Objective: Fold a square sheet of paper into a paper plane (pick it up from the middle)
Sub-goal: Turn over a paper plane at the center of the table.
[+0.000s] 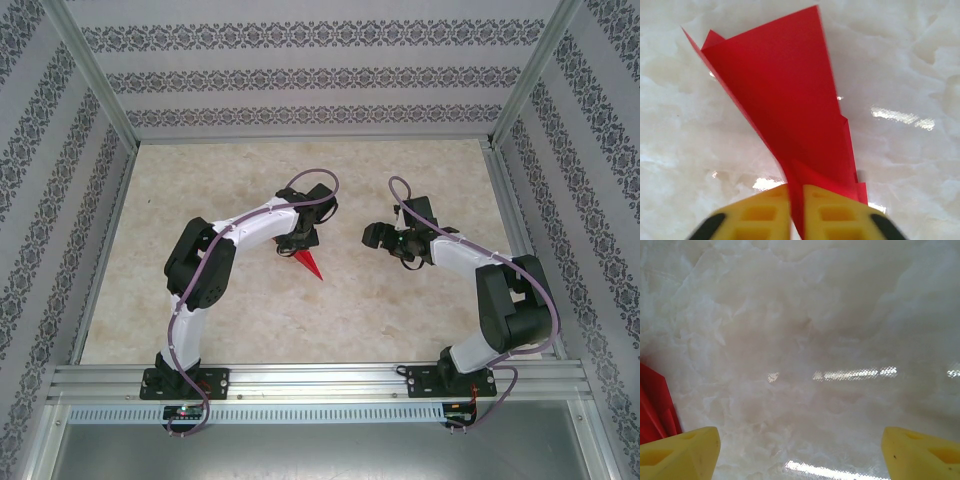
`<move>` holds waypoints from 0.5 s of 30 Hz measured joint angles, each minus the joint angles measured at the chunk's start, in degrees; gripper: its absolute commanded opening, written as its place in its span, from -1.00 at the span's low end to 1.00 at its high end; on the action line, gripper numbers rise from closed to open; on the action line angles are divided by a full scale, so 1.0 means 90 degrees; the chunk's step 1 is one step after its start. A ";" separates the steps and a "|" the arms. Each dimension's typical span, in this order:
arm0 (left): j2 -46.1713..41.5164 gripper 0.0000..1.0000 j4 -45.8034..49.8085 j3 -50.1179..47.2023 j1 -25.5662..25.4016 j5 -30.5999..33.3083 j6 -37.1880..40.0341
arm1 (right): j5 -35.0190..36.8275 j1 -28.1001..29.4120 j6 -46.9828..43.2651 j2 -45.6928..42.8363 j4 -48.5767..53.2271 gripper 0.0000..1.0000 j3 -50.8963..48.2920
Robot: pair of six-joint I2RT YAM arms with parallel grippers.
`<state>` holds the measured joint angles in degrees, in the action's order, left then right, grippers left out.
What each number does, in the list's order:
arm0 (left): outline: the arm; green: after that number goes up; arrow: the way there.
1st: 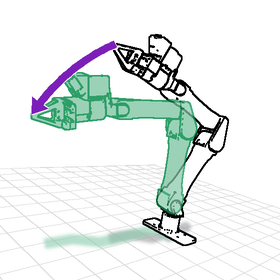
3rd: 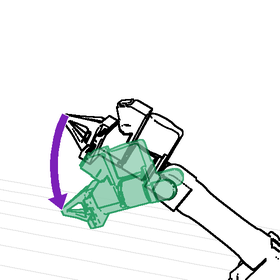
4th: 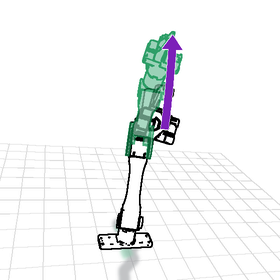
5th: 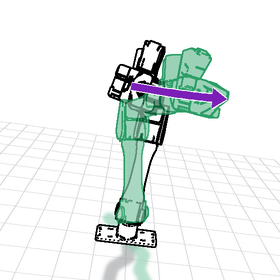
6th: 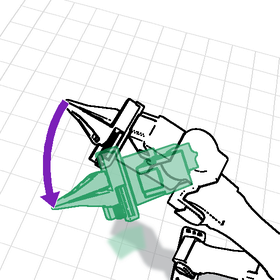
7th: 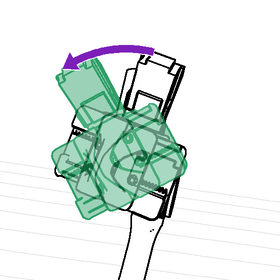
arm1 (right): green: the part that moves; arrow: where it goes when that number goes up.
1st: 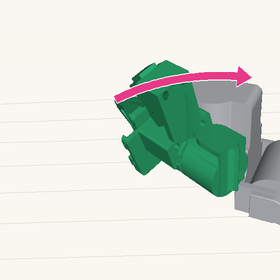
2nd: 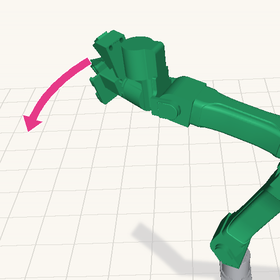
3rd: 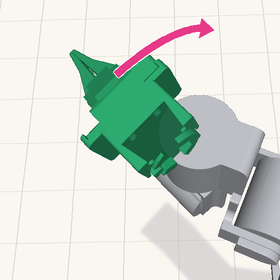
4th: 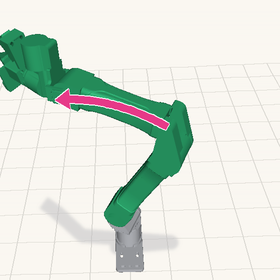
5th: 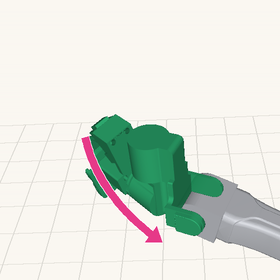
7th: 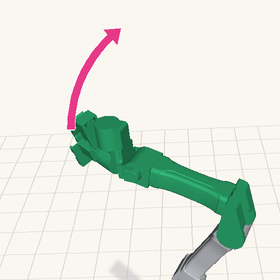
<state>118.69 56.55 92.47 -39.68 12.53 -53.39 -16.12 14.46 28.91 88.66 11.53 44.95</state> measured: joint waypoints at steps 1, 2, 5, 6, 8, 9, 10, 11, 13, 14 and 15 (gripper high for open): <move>0.0000 -0.97 -0.0002 0.0000 0.0000 0.0005 0.0005 | 0.0000 0.0002 0.0000 0.0002 0.0000 0.68 0.0000; -0.0012 -1.00 -0.0002 0.0000 0.0000 0.0005 0.0017 | 0.0000 0.0000 0.0000 0.0002 0.0000 0.68 0.0000; -0.0131 -1.00 -0.0017 0.0000 0.0000 0.0010 0.0097 | 0.0002 0.0000 0.0000 0.0000 -0.0002 0.68 0.0000; -0.0226 -1.00 -0.0053 0.0000 0.0000 -0.0002 0.0175 | 0.0000 0.0000 0.0000 -0.0007 -0.0010 0.68 0.0000; -0.0476 -1.00 -0.0214 0.0000 0.0000 -0.0051 0.0367 | -0.0002 -0.0015 0.0019 -0.0080 -0.0056 0.69 -0.0027; -0.0636 -1.00 -0.0321 0.0000 0.0000 -0.0109 0.0493 | -0.0002 -0.0041 0.0024 -0.0148 -0.0104 0.68 -0.0056; -0.0792 -1.00 -0.0440 0.0000 0.0000 -0.0180 0.0627 | -0.0005 -0.0046 0.0036 -0.0240 -0.0151 0.69 -0.0090; -0.0971 -1.00 -0.0585 0.0000 0.0000 -0.0250 0.0784 | -0.0019 -0.0073 0.0051 -0.0364 -0.0204 0.69 -0.0126; -0.1256 -1.00 -0.0862 0.0000 0.0000 -0.0386 0.1083 | -0.0056 -0.0085 0.0090 -0.0585 -0.0248 0.69 -0.0146; -0.1396 -1.00 -0.1052 -0.0002 0.0002 -0.0478 0.1253 | -0.0080 -0.0109 0.0100 -0.0716 -0.0282 0.69 -0.0143; -0.1515 -1.00 -0.1270 -0.0036 0.0010 -0.0583 0.1404 | -0.0112 -0.0114 0.0117 -0.0831 -0.0289 0.68 -0.0143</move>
<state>105.06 45.12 92.14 -39.59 7.29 -40.75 -17.12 13.43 29.95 81.19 8.93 43.66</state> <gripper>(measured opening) 0.056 0.843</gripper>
